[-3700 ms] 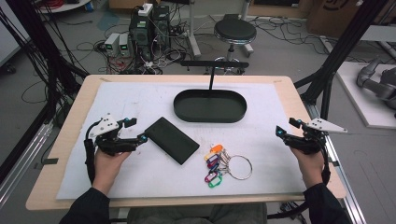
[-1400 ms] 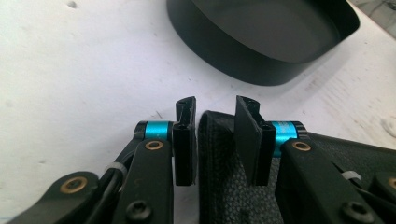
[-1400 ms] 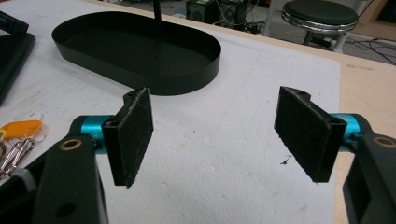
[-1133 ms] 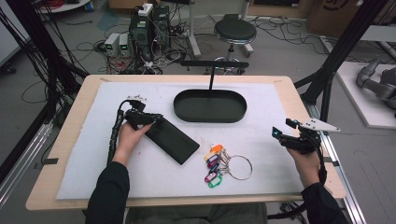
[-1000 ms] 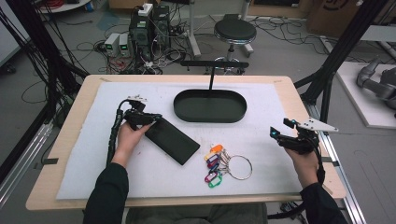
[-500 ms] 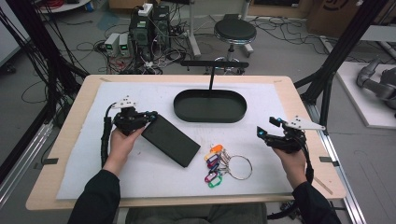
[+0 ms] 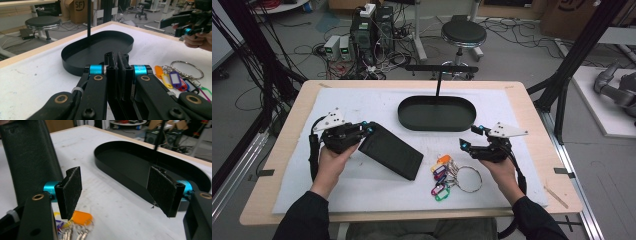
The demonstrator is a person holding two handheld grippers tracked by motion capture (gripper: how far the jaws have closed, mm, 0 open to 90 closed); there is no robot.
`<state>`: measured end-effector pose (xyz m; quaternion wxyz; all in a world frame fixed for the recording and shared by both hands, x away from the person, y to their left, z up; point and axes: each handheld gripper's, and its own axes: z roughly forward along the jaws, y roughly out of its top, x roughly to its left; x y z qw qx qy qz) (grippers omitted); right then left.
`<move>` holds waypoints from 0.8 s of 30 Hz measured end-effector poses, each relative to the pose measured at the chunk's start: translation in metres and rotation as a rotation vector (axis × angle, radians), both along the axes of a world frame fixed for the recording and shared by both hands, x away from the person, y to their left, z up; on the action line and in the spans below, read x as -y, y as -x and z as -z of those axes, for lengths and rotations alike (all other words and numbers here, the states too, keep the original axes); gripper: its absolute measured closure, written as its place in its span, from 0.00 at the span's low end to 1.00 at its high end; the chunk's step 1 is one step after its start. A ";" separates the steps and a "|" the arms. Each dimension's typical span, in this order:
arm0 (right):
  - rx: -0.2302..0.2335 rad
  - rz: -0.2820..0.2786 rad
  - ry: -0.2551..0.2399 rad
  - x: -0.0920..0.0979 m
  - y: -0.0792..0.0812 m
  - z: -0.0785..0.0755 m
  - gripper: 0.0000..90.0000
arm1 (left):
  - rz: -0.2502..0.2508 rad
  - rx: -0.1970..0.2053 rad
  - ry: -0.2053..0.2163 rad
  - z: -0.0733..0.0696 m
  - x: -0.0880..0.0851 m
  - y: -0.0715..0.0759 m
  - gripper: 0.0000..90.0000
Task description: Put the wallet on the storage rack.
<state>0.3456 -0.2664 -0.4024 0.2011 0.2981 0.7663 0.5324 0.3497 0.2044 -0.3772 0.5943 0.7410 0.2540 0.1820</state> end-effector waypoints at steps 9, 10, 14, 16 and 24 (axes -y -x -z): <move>0.007 -0.182 0.032 -0.042 -0.004 0.002 0.32 | 0.078 0.088 0.008 -0.010 0.006 0.012 0.96; 0.007 -0.198 0.032 -0.045 -0.004 0.003 0.32 | 0.100 0.105 0.006 -0.013 0.006 0.015 0.96; -0.015 -0.304 0.057 -0.061 -0.008 0.008 0.39 | 0.164 0.145 0.009 -0.018 0.008 0.020 0.96; -0.022 -0.334 0.063 -0.067 -0.009 0.010 0.40 | 0.187 0.158 0.015 -0.020 0.009 0.022 0.96; -0.110 -0.439 0.073 -0.085 -0.021 0.020 0.44 | 0.301 0.211 0.035 -0.026 0.015 0.031 0.97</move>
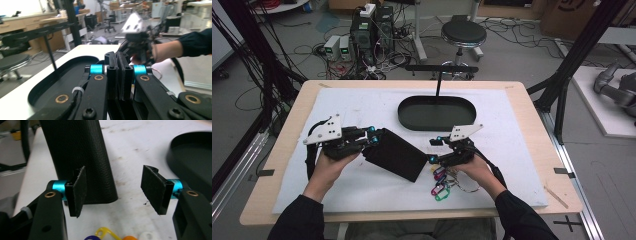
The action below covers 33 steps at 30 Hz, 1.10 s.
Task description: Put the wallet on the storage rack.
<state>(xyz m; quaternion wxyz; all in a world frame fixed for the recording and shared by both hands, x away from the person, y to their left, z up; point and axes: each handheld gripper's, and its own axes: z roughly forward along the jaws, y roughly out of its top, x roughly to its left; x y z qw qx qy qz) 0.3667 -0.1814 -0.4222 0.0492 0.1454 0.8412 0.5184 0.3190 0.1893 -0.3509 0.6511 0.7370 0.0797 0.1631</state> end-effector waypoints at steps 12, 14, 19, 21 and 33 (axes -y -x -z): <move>-0.073 -0.097 0.100 -0.018 -0.001 0.013 0.65 | 0.020 0.008 -0.010 -0.002 -0.001 0.005 0.96; -0.065 -0.108 0.097 -0.016 -0.001 0.011 0.71 | 0.000 -0.002 -0.012 -0.001 -0.004 0.004 0.96; -0.064 -0.150 0.082 -0.007 0.001 0.004 0.83 | -0.049 -0.030 -0.019 0.003 -0.011 0.000 0.93; -0.061 -0.163 0.069 -0.006 0.004 0.001 0.86 | -0.074 -0.047 -0.021 0.005 -0.014 -0.002 0.87; 0.053 -0.150 0.071 0.004 0.017 -0.021 0.88 | -0.096 -0.167 -0.013 0.010 -0.012 -0.015 0.44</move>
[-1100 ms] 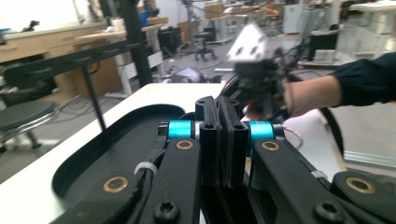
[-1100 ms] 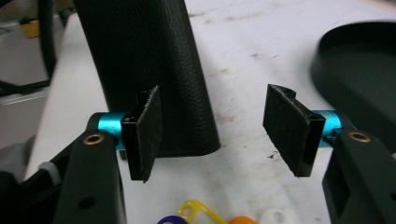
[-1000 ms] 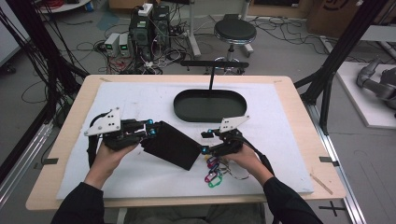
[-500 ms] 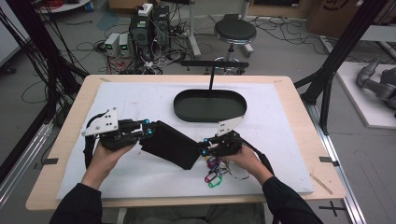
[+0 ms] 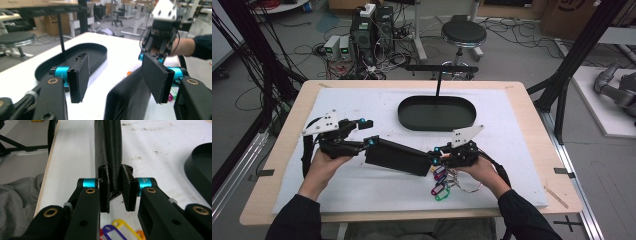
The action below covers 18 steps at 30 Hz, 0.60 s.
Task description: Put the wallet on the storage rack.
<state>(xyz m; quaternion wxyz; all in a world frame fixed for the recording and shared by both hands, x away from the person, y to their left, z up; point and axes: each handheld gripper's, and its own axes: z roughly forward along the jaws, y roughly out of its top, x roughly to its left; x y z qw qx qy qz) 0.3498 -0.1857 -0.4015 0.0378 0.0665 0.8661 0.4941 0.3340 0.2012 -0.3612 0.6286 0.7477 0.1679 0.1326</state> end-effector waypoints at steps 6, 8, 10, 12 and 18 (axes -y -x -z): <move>0.010 0.027 -0.012 0.011 0.000 -0.007 0.89 | 0.053 -0.074 -0.088 0.012 0.014 -0.006 0.38; 0.006 0.032 -0.013 0.013 -0.001 -0.007 0.89 | 0.060 -0.089 -0.116 0.015 0.016 -0.008 0.38; 0.007 0.023 -0.013 0.015 0.000 -0.006 0.89 | 0.052 -0.111 -0.202 0.026 0.024 -0.012 0.37; 0.021 0.014 -0.011 0.014 0.001 -0.007 0.89 | 0.062 -0.136 -0.240 0.033 0.027 -0.015 0.37; 0.020 0.002 -0.014 0.015 0.002 -0.006 0.88 | 0.121 -0.169 -0.291 0.048 0.032 -0.019 0.44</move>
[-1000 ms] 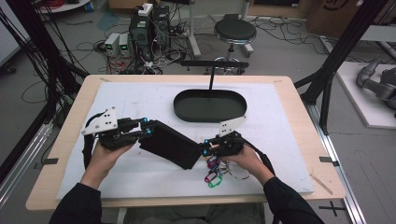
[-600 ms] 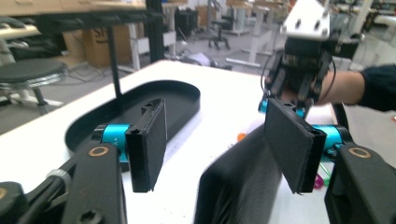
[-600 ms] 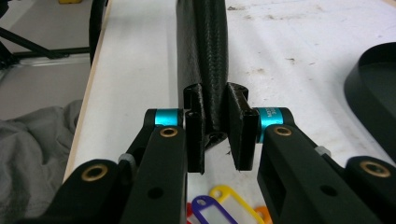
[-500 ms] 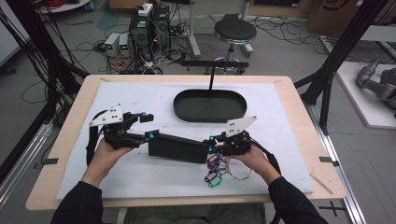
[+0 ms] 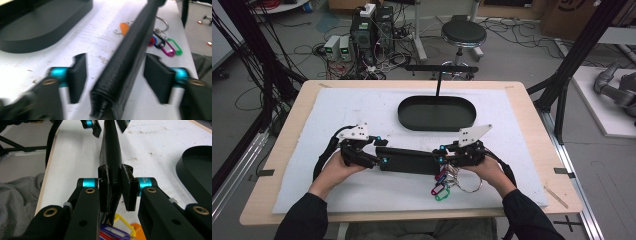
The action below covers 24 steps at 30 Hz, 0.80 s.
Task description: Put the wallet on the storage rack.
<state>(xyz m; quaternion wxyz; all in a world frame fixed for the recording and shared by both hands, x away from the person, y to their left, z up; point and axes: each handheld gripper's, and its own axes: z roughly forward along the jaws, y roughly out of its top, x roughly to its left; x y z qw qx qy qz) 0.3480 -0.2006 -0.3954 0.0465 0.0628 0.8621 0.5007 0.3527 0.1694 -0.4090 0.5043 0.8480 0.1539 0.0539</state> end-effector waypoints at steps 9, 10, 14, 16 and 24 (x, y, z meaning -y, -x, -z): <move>-0.025 0.030 -0.030 0.007 -0.003 0.001 0.75 | 0.070 0.030 0.017 -0.003 -0.004 0.004 0.79; -0.018 0.035 -0.040 0.009 -0.003 0.000 0.69 | 0.069 0.040 0.029 -0.004 -0.003 0.005 0.80; -0.023 0.080 -0.107 0.021 -0.005 -0.005 0.54 | 0.058 0.093 0.035 -0.011 -0.003 0.010 0.82; -0.019 0.108 -0.127 0.026 -0.005 -0.008 0.50 | 0.059 0.103 0.056 -0.014 -0.004 0.011 0.82; -0.028 0.126 -0.143 0.028 -0.006 -0.008 0.42 | 0.102 0.144 0.121 -0.029 -0.001 0.017 0.82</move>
